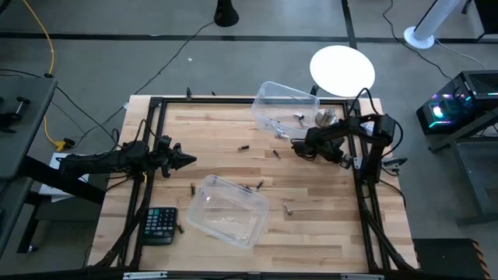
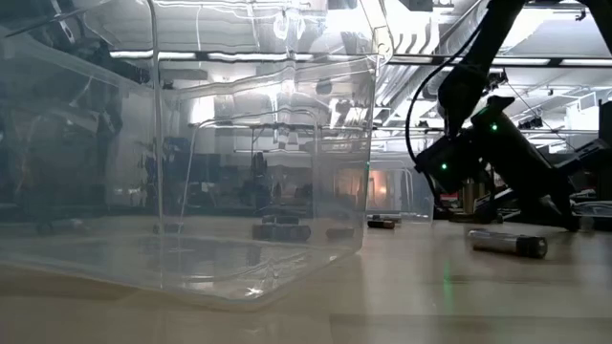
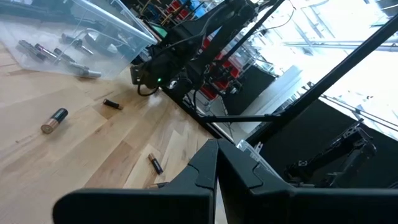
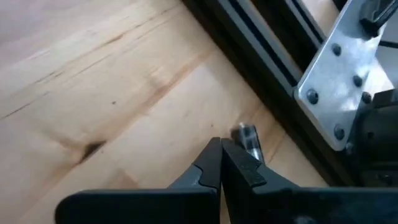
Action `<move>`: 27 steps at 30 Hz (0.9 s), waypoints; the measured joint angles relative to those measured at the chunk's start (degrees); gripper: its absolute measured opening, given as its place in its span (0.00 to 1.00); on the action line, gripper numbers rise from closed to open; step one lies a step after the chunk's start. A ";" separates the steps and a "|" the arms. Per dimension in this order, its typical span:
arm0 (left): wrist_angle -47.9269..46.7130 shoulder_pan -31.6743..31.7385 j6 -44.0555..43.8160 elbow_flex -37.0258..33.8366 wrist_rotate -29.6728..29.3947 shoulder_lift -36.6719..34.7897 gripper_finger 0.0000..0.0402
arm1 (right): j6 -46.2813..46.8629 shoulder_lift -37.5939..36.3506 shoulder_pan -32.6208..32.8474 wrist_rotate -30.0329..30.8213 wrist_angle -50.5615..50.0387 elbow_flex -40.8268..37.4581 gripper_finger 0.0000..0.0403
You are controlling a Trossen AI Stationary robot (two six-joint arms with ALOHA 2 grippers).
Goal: Sort batteries
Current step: Put the silver battery into the top transparent bin
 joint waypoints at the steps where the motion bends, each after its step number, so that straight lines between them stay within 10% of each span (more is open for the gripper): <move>1: 0.01 -0.01 0.00 0.00 -0.04 -0.02 0.00 | 0.01 -0.30 0.36 -0.05 -0.07 0.44 0.00; 17: 0.06 0.00 0.00 0.00 -0.12 0.00 0.00 | 0.80 -6.03 2.48 5.33 -4.79 6.51 0.00; 27: 0.04 0.00 0.00 0.00 -0.11 0.00 0.00 | -24.88 -15.01 -0.13 4.62 5.89 6.51 0.00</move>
